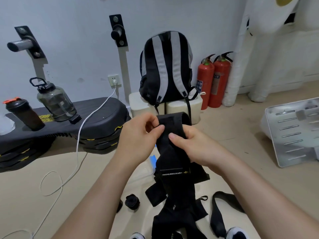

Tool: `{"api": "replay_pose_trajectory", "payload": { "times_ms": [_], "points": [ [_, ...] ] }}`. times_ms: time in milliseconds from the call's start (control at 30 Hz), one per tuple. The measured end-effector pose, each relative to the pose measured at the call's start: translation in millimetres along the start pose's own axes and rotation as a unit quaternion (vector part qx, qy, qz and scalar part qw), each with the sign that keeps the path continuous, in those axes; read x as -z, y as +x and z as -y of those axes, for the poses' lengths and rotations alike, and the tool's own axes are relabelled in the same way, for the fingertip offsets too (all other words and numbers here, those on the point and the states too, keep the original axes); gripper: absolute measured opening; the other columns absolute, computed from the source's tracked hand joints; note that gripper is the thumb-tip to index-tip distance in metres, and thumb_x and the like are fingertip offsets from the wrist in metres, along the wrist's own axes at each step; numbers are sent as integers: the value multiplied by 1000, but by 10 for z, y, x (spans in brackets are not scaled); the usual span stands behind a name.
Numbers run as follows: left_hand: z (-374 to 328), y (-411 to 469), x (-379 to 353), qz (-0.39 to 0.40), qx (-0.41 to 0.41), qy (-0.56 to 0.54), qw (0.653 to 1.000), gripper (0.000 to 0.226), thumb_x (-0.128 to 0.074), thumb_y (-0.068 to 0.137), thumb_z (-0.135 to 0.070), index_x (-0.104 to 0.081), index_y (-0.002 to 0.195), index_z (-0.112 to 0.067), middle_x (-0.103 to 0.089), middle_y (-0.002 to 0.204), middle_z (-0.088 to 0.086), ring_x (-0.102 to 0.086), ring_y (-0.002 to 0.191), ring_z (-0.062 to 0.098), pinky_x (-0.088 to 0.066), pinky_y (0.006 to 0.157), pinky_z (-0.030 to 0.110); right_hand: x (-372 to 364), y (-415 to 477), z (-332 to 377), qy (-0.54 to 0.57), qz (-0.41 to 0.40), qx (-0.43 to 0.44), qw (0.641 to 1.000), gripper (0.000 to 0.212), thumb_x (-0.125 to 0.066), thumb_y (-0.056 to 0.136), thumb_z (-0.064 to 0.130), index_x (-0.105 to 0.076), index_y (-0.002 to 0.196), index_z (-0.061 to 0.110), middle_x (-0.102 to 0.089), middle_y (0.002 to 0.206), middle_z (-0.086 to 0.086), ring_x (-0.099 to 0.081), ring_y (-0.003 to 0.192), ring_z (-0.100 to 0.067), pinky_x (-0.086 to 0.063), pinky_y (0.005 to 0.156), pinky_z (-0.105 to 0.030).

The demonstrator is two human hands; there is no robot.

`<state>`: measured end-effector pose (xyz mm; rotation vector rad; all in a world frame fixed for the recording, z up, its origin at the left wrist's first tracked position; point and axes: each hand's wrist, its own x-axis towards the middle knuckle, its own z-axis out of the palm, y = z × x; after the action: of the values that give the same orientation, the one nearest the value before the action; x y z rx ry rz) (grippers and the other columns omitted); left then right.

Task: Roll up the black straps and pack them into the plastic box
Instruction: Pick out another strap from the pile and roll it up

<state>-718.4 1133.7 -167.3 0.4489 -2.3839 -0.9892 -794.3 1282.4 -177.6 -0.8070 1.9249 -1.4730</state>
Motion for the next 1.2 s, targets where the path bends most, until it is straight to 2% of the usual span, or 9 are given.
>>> {"api": "replay_pose_trajectory", "payload": {
  "times_ms": [167, 267, 433, 633, 800, 967, 1033, 1133, 1200],
  "points": [
    [-25, 17, -164, 11, 192, -171, 966, 20, -70, 90, -34, -58, 96, -20, -62, 84, -8, -59, 80, 7, -51, 80, 29, 87, 47, 53, -282, -30, 15, 959, 24, -41, 104, 39, -61, 107, 26, -67, 99, 6, -64, 95, -18, -53, 87, -47],
    [4, 24, -199, 88, 278, -298, 909, 36, -66, 91, -47, -65, 112, -18, -72, 86, -5, -69, 79, 9, -54, 83, 32, 116, 80, 24, -278, -83, 50, 956, 25, -44, 102, 39, -63, 105, 24, -70, 99, 5, -65, 95, -20, -53, 86, -47],
    [-153, -25, -321, 34, 228, -408, 883, 29, -53, 101, -38, -71, 107, -15, -77, 98, 3, -74, 90, 16, -58, 77, 32, 43, 128, 24, -117, -121, 107, 980, 26, -49, 100, 30, -66, 118, 24, -72, 109, 8, -66, 105, -14, -53, 94, -45],
    [-279, -83, -412, -68, 167, -371, 911, 17, -53, 102, -28, -68, 98, -21, -76, 92, -3, -72, 86, 10, -58, 76, 29, -90, 143, 2, 110, -154, 76, 979, 25, -48, 104, 34, -69, 108, 21, -76, 99, 1, -72, 93, -13, -57, 83, -34],
    [-262, -112, -433, -10, 131, -374, 918, 15, -50, 104, -26, -63, 107, -19, -74, 104, 3, -69, 93, 12, -56, 81, 28, -131, 201, 32, -8, -293, 177, 939, 17, -51, 102, 23, -67, 106, 19, -72, 96, 3, -68, 92, -15, -55, 85, -45],
    [-186, -234, -479, 116, 96, -283, 947, 34, -55, 96, -48, -63, 105, -16, -72, 101, 5, -68, 93, 14, -53, 90, 38, 60, 257, 29, 49, -394, 146, 906, 19, -50, 102, 27, -64, 91, 23, -71, 93, -1, -68, 90, -21, -56, 85, -51],
    [-188, -268, -468, 96, 87, -248, 960, 32, -56, 91, -50, -65, 100, -21, -73, 100, 2, -69, 95, 16, -54, 91, 42, 69, 263, 50, 112, -373, 104, 915, 21, -48, 104, 26, -64, 90, 24, -72, 93, 0, -68, 88, -18, -59, 82, -43],
    [-198, -223, -440, 1, 116, -255, 960, 22, -55, 99, -40, -64, 98, -20, -73, 95, 1, -69, 92, 18, -55, 89, 45, 42, 238, 96, 274, -207, -1, 939, 31, -43, 106, 35, -66, 108, 15, -76, 98, -5, -73, 91, -20, -60, 78, -37],
    [-177, -139, -405, -66, 152, -292, 942, 20, -52, 101, -38, -63, 99, -22, -72, 95, -3, -69, 92, 15, -55, 88, 40, -53, 209, 23, 204, -104, -39, 973, 40, -43, 102, 48, -63, 120, 18, -75, 108, -2, -72, 101, -19, -57, 90, -42]
  ]
}}
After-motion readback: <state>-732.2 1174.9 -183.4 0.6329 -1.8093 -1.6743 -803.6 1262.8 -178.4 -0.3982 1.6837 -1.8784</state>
